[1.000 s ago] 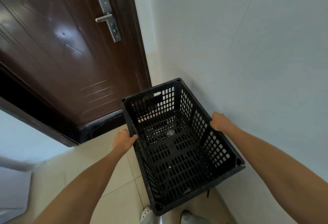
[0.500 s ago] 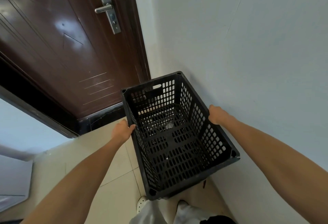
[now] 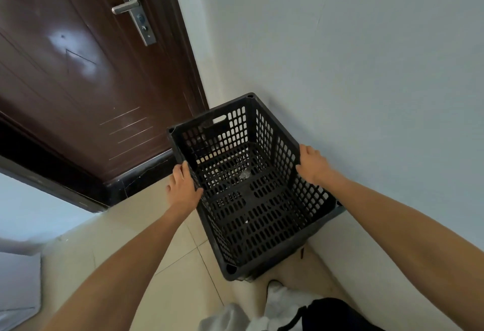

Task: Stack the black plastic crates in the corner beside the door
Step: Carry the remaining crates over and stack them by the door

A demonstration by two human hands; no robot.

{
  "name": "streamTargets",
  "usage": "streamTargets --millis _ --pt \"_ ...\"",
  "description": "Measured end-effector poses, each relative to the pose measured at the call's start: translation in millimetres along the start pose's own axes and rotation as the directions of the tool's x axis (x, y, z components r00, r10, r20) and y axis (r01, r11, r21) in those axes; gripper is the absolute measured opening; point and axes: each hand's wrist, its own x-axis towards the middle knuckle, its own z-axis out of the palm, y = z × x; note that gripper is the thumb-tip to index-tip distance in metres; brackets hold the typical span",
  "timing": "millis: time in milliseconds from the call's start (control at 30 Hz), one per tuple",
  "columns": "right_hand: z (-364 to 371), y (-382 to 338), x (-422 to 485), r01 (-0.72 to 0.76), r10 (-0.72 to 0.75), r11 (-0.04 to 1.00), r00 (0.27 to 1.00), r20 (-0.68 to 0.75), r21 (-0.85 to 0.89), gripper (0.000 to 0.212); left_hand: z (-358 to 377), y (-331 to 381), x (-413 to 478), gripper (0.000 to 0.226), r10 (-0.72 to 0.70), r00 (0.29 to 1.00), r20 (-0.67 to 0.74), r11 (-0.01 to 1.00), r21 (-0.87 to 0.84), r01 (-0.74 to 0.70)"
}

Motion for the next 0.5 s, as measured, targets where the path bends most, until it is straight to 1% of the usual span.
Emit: streamTargets --millis 33,100,167,233,300,367,500 --pt "8 -2 -9 0.003 -0.003 1.0 0.999 -0.039 -0.02 0.068 5 1 -5 0.087 0.091 0.996 -0.007 0.994 0.064 -0.091" --pt "24 -8 -29 0.014 -0.02 0.998 0.995 -0.1 -0.058 0.069 20 5 -20 0.076 0.278 0.96 0.039 0.948 0.151 -0.281" --pt "44 -19 -53 0.063 -0.072 0.995 0.989 -0.125 -0.081 0.065 36 11 -40 0.062 0.433 0.893 0.123 0.868 0.211 -0.45" --pt "65 -34 -78 0.134 -0.141 0.989 0.984 -0.108 -0.07 0.061 49 18 -60 0.052 0.544 0.826 0.149 0.799 0.207 -0.564" --pt "85 -50 -102 0.171 -0.175 0.984 0.981 -0.085 -0.058 0.058 57 22 -75 0.046 0.62 0.777 0.11 0.758 0.173 -0.629" --pt "99 -64 -119 0.172 -0.177 0.983 0.98 -0.09 -0.069 0.053 62 20 -85 0.042 0.659 0.745 0.101 0.729 0.158 -0.666" --pt "110 -84 -133 0.132 -0.146 0.988 0.969 -0.199 -0.083 0.046 61 13 -91 0.035 0.691 0.722 0.04 0.712 0.139 -0.689"
